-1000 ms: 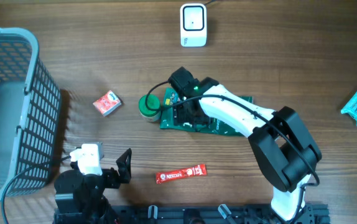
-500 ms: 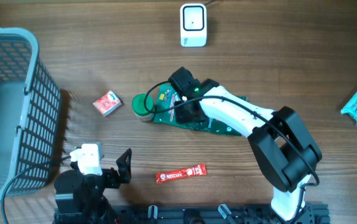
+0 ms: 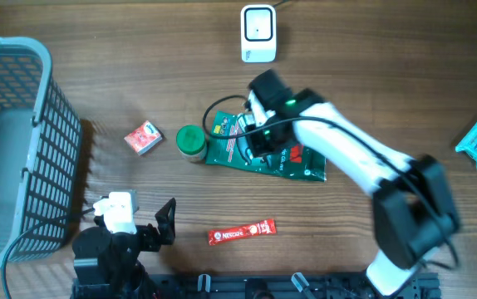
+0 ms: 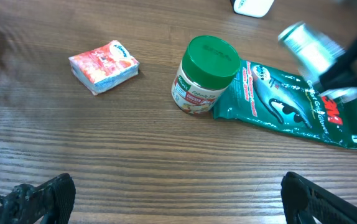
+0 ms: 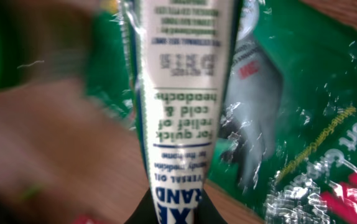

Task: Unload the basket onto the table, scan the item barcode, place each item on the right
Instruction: 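Lift the green box off the glove pack with the right gripper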

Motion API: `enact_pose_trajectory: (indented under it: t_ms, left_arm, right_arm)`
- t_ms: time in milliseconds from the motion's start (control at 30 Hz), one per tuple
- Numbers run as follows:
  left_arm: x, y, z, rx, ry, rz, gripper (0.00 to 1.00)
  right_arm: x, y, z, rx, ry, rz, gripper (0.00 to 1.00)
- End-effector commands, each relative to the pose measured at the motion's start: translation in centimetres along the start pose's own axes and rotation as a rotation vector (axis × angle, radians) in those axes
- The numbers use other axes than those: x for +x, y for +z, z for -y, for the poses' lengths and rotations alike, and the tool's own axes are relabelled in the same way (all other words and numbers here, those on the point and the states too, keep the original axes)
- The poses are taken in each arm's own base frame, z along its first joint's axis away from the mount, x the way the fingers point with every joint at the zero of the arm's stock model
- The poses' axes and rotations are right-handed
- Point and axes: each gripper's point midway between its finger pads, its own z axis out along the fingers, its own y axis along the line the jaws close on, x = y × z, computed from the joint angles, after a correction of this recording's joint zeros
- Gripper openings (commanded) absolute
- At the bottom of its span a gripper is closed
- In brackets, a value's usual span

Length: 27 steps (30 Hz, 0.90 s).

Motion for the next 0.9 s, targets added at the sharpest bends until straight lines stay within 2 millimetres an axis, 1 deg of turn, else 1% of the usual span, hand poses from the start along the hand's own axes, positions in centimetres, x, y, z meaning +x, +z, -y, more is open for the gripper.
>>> enact_pose_trajectory:
  t_ms: [0, 33, 67, 100, 133, 200, 267, 300, 333, 400, 433, 467, 500, 567, 633, 700, 800, 867]
  left_arm:
    - [-0.1, 0.0, 0.1, 0.005, 0.004, 0.009, 1.00]
    - [-0.1, 0.0, 0.1, 0.005, 0.004, 0.009, 1.00]
    - [-0.1, 0.0, 0.1, 0.005, 0.004, 0.009, 1.00]
    - [-0.1, 0.0, 0.1, 0.005, 0.004, 0.009, 1.00]
    - [-0.1, 0.0, 0.1, 0.005, 0.004, 0.009, 1.00]
    - [-0.1, 0.0, 0.1, 0.005, 0.004, 0.009, 1.00]
    - [-0.1, 0.0, 0.1, 0.005, 0.004, 0.009, 1.00]
    - [-0.1, 0.0, 0.1, 0.005, 0.004, 0.009, 1.00]
    - [-0.1, 0.0, 0.1, 0.005, 0.004, 0.009, 1.00]
    - [-0.1, 0.0, 0.1, 0.005, 0.004, 0.009, 1.00]
    - [-0.1, 0.0, 0.1, 0.005, 0.004, 0.009, 1.00]
    - [-0.1, 0.0, 0.1, 0.005, 0.004, 0.009, 1.00]
    - [-0.1, 0.0, 0.1, 0.005, 0.004, 0.009, 1.00]
    - [-0.1, 0.0, 0.1, 0.005, 0.004, 0.009, 1.00]
    - [-0.1, 0.0, 0.1, 0.005, 0.004, 0.009, 1.00]
    - [-0.1, 0.0, 0.1, 0.005, 0.004, 0.009, 1.00]
    - [-0.1, 0.0, 0.1, 0.005, 0.004, 0.009, 1.00]
    - [-0.1, 0.0, 0.1, 0.005, 0.004, 0.009, 1.00]
  right_arm:
    - [-0.5, -8.6, -4.3, -0.344, -0.217, 0.138, 0.07]
    - [-0.2, -11.1, -5.2, -0.450, -0.228, 0.174, 0.09]
    - [0.1, -12.8, -5.8, -0.527, -0.215, 0.190, 0.09]
    - [0.5, -14.0, -6.1, -0.595, -0.175, 0.185, 0.09]
    - [0.9, -14.8, -6.1, -0.647, -0.107, 0.161, 0.09]
    - [1.9, -15.4, -5.5, -0.700, 0.029, 0.091, 0.09]
    - [3.5, -15.4, -5.2, -0.697, 0.102, 0.019, 0.09]
    - [4.3, -15.2, -5.0, -0.685, 0.108, -0.009, 0.10]
    - [4.9, -15.1, -4.9, -0.674, 0.099, -0.027, 0.10]
    - [7.2, -14.7, -4.3, -0.617, 0.064, -0.098, 0.10]
    - [8.0, -14.7, -4.2, -0.607, 0.047, -0.121, 0.09]
    - [9.0, -14.8, -4.2, -0.604, 0.029, -0.151, 0.08]
    - [10.5, -15.3, -4.5, -0.621, -0.006, -0.193, 0.05]
    - [11.3, -14.7, -4.2, -0.594, 0.024, -0.225, 0.04]
    - [12.2, -14.3, -4.5, -0.597, 0.022, -0.252, 0.05]
    - [13.7, -13.7, -5.0, -0.599, 0.012, -0.298, 0.05]
    - [17.1, -12.6, -6.1, -0.602, -0.015, -0.394, 0.05]
    - [18.2, -12.5, -6.6, -0.611, -0.030, -0.417, 0.05]
